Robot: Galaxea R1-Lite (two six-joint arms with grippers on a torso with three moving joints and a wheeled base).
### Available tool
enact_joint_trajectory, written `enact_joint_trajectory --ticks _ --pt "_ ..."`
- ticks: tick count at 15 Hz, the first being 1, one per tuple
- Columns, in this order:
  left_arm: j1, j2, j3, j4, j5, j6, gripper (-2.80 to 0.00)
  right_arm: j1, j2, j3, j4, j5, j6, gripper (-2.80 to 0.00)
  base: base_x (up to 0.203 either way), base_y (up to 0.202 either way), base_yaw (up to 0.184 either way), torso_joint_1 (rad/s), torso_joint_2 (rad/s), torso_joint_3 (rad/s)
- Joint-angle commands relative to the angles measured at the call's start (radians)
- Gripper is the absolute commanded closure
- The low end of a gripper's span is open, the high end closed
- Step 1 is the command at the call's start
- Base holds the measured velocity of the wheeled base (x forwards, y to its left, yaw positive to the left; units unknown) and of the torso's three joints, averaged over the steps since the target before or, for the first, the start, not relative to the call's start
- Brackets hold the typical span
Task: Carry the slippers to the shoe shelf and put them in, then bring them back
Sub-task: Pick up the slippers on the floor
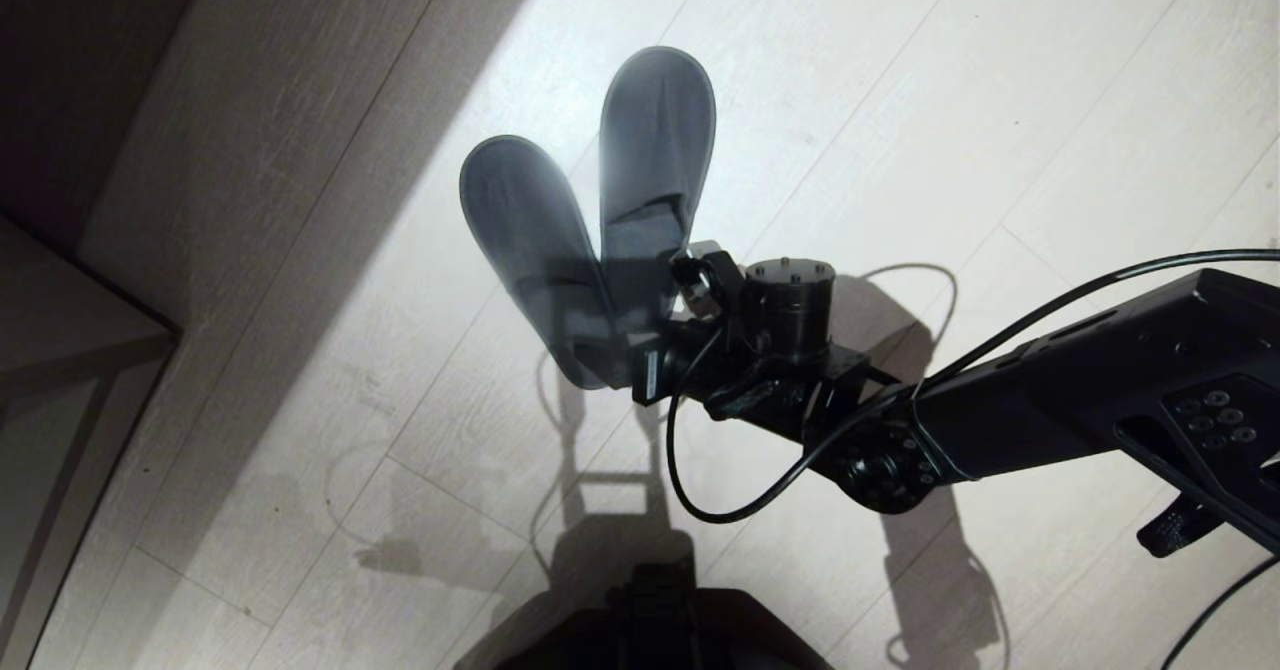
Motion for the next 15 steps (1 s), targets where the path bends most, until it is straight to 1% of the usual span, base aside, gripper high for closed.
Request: enact_joint_trajectory --ticks 1,5,7,8,9,10,11,12,13,15 --pt "0.000 0.000 0.000 0.000 0.000 -0.001 0.00 0.000 -0.022 0.028 -0.005 0.000 0.000 -2.80 0.000 0.000 0.000 0.000 0.00 0.000" --pt "0.000 0.000 0.000 0.000 0.000 -0.003 0.00 -0.006 -0.056 0.090 -0.006 -0.003 0.000 -2.80 0.000 0.000 0.000 0.000 0.00 0.000" --pt "0.000 0.000 0.000 0.000 0.000 -0.003 0.00 -0.011 -0.058 0.094 -0.008 -0.008 -0.001 -2.80 0.000 0.000 0.000 0.000 0.00 0.000" --pt "0.000 0.000 0.000 0.000 0.000 -0.001 0.00 -0.012 -0.055 0.083 -0.036 -0.040 -0.011 -2.80 0.000 0.000 0.000 0.000 0.00 0.000" --pt "0.000 0.000 0.000 0.000 0.000 -0.001 0.00 -0.012 -0.051 0.066 -0.076 -0.109 -0.041 -2.80 0.000 0.000 0.000 0.000 0.00 0.000" --pt "0.000 0.000 0.000 0.000 0.000 -0.001 0.00 -0.011 -0.051 0.047 -0.101 -0.196 -0.068 -2.80 0.000 0.000 0.000 0.000 0.00 0.000" --pt "0.000 0.000 0.000 0.000 0.000 0.003 0.00 -0.012 -0.063 0.043 -0.078 -0.221 -0.075 -2.80 0.000 0.000 0.000 0.000 0.00 0.000" --pt "0.001 0.000 0.000 0.000 0.000 0.008 0.00 -0.022 -0.067 0.044 -0.047 -0.231 -0.071 -2.80 0.000 0.000 0.000 0.000 0.00 0.000" --pt "0.001 0.000 0.000 0.000 0.000 0.010 0.00 -0.032 -0.059 0.042 -0.043 -0.237 -0.053 -2.80 0.000 0.000 0.000 0.000 0.00 0.000" --pt "0.000 0.000 0.000 0.000 0.000 0.010 0.00 -0.037 -0.037 0.027 -0.053 -0.230 0.027 -2.80 0.000 0.000 0.000 0.000 0.00 0.000"
